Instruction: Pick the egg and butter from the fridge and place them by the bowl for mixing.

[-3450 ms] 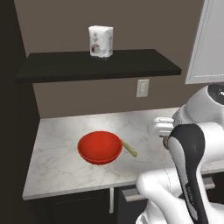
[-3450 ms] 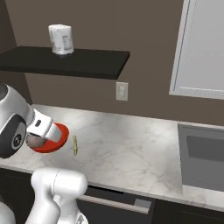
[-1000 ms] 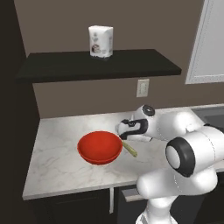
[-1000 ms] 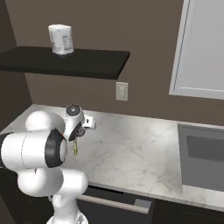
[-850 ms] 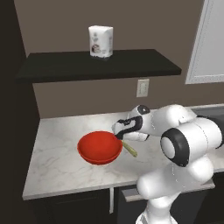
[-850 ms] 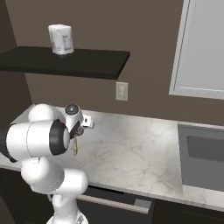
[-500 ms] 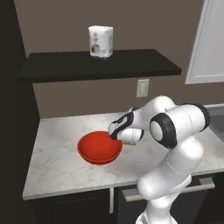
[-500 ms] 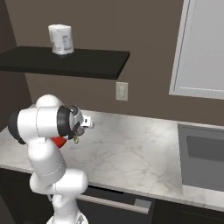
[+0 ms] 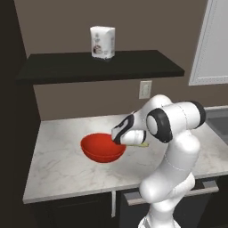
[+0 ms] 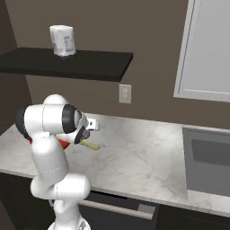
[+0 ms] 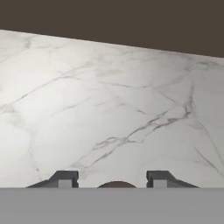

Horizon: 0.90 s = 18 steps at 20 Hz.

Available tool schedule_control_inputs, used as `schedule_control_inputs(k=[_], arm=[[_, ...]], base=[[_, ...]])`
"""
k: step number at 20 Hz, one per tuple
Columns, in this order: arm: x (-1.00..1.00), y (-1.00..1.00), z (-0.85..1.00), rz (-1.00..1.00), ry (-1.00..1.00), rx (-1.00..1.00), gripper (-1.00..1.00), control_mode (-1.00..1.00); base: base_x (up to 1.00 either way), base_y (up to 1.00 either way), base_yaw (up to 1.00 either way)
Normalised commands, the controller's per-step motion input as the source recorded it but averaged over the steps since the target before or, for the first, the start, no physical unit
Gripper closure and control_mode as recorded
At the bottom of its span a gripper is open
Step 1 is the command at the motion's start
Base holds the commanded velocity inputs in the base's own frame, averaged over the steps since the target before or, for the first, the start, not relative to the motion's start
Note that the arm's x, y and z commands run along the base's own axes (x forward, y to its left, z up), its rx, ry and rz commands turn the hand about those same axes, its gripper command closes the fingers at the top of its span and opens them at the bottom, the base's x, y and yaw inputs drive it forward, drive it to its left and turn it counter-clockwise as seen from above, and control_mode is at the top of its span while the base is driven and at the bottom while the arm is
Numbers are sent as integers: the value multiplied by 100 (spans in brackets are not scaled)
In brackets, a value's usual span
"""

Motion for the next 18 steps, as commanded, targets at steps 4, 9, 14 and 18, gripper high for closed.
schedule_control_inputs(k=[4,9,14,18], arm=[[-12,0,62,0,-10,2,-100,-100],[-94,8,100,-1,-12,16,-100,-100],[-100,6,100,0,1,22,-100,-100],[-100,3,100,0,15,25,-100,-100]], base=[[0,0,0],[0,0,0],[0,0,0],[0,0,0]])
